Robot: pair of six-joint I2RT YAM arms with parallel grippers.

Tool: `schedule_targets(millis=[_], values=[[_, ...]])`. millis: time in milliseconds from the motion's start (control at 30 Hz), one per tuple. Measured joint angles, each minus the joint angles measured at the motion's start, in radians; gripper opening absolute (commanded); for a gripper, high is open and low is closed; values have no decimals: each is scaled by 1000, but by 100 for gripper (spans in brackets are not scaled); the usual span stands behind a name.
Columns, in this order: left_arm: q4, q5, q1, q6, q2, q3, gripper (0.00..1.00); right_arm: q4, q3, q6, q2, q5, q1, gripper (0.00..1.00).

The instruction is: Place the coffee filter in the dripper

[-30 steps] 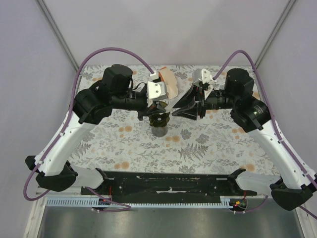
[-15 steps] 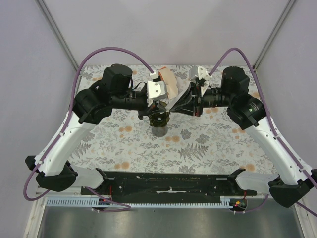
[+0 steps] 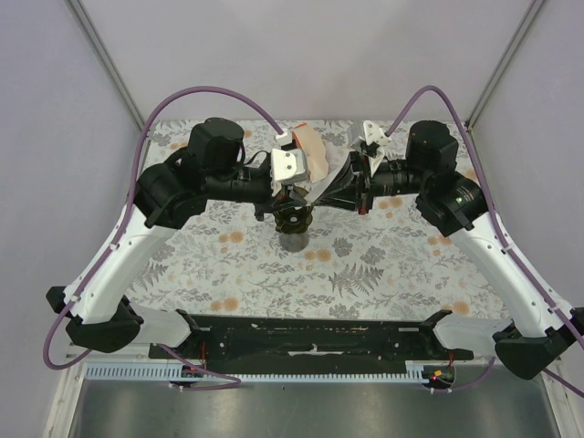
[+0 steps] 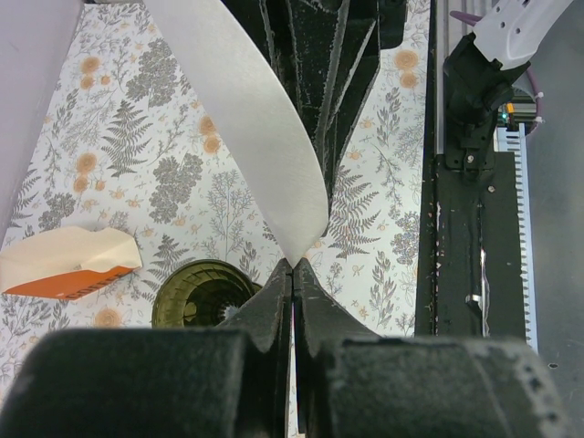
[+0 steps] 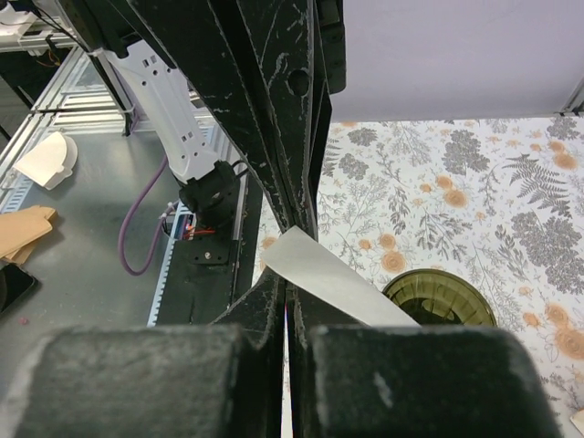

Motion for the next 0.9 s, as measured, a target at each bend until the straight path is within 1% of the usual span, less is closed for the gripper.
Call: schedule_targets(millis=[267,533,567,600,667,733,800,900], values=[[0,-3,0,-4,0,0,2,39,-10,15,-3,-10,0,0],[2,-10,0,-16,0,0,2,61,-71,43,-3,-5,0,0],[4,-10,0,-18,0,0,2,61,-80,43,-4,-8,0,6],[5,-10,0,-19,0,0,2,61,-88,42,-7,-12,0,16],[6,-10,0,-19,0,0,2,61,-105,37,-18,-19,0,38],[8,-10,0,-21,0,0,2,61,-124,20,-39,-21,0,51],[8,-10,0,-21,0,0,2,62,-142,-8,-65,-18,0,58],[8,-8,0,-22,0,0,2,63,-150,-45,-100,-14,0,65]])
